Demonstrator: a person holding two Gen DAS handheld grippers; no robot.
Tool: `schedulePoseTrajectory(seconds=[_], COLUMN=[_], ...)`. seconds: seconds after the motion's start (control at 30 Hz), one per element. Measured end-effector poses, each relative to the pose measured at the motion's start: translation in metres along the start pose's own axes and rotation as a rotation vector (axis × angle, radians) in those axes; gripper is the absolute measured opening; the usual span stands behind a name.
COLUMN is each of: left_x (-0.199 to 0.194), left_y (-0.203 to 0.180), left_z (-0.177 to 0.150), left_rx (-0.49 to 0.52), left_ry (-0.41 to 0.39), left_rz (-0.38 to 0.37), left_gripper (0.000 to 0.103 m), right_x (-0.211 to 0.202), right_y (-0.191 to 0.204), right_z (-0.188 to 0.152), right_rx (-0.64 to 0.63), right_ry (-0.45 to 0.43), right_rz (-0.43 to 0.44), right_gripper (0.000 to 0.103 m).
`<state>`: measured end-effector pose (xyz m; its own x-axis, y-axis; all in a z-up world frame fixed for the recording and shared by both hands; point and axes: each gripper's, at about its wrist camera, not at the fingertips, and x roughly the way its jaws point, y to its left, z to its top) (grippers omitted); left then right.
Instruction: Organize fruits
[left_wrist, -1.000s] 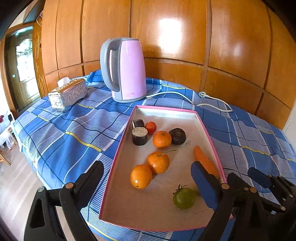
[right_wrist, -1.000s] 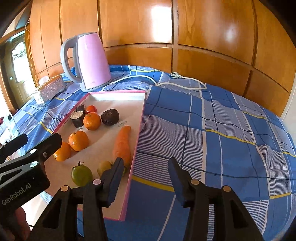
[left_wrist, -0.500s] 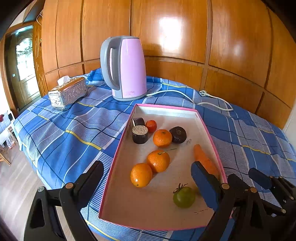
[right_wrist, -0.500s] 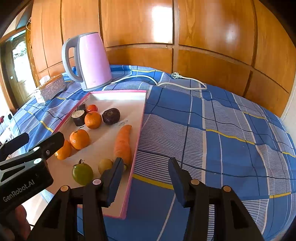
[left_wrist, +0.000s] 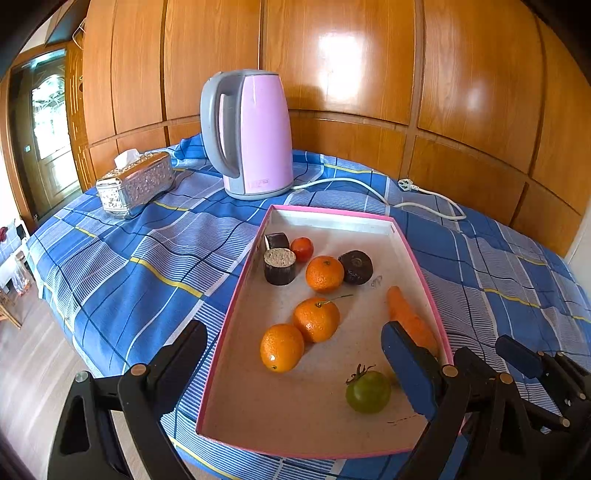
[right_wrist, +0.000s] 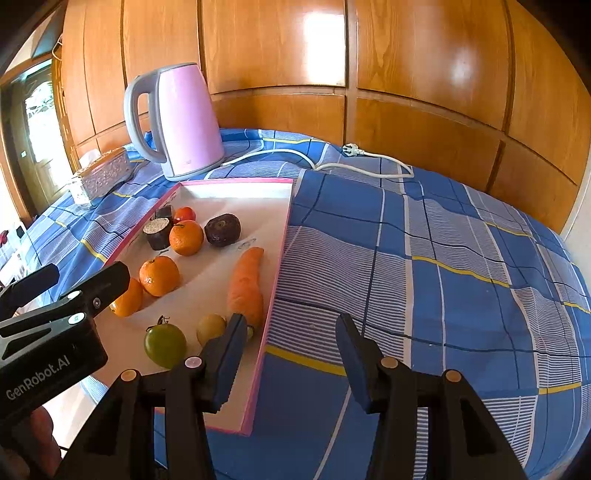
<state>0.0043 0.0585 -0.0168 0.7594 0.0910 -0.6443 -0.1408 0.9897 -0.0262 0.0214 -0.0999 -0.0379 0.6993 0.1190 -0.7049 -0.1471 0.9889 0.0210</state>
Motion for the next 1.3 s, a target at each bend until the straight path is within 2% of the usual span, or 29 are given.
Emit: schedulePoseTrajectory(seconds=[1.3], left_x=[0.0007], left_y=[-0.0008], left_z=[-0.0008], left_rx=[0.002], left_ry=[0.009], left_rz=[0.001], left_gripper=[0.095], right_x=[0.0036], right_y=[-0.0005], right_z=[-0.0040], right_rx=[-0.003], right_ry=[0.014], right_rz=[0.003], right_gripper=[0.051])
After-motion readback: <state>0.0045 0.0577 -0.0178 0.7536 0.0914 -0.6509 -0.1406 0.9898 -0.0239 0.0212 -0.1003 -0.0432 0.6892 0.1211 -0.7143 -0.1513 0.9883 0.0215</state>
